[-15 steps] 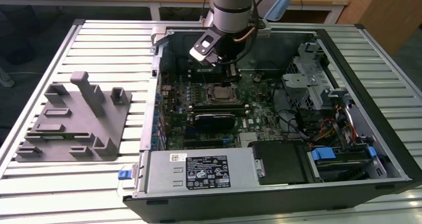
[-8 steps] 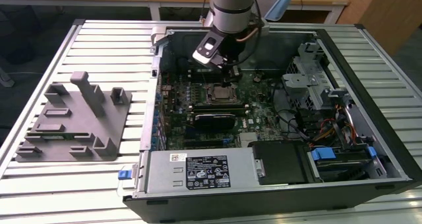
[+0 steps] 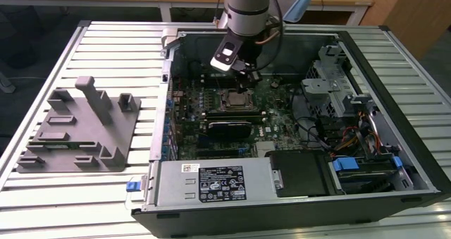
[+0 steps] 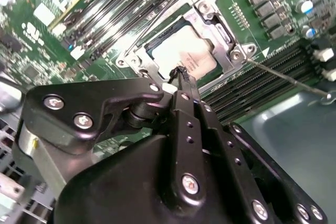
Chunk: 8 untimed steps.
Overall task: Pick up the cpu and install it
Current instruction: 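Close the cpu cover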
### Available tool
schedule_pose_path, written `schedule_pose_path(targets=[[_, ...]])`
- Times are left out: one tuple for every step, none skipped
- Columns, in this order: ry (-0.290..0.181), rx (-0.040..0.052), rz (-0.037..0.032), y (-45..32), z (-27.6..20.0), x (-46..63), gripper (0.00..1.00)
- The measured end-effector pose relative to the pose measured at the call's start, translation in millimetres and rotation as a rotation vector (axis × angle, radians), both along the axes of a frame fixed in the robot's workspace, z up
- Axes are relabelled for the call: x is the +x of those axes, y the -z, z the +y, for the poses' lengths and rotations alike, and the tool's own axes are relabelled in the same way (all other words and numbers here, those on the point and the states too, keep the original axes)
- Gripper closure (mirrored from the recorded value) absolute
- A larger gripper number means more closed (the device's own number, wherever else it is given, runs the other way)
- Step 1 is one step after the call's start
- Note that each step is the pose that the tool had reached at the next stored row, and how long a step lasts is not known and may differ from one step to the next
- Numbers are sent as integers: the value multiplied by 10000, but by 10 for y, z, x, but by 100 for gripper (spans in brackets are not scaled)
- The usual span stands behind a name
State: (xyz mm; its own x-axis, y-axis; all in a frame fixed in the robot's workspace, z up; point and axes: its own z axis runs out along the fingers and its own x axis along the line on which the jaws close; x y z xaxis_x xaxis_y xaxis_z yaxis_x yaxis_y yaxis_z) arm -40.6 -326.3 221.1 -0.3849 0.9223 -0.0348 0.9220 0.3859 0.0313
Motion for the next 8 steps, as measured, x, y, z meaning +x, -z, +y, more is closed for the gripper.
schedule_pose_path(targets=[[-180,-2,1,1,0,0,89],[-359,-4,0,2,0,0,89],[-540,-6,1,3,0,0,89],[-719,-7,1,4,0,0,89],[-899,-9,1,5,0,0,89],[-1079,-11,1,5,0,0,89],[-1258,-11,0,6,0,0,89],[-1455,-12,1,7,0,0,89]])
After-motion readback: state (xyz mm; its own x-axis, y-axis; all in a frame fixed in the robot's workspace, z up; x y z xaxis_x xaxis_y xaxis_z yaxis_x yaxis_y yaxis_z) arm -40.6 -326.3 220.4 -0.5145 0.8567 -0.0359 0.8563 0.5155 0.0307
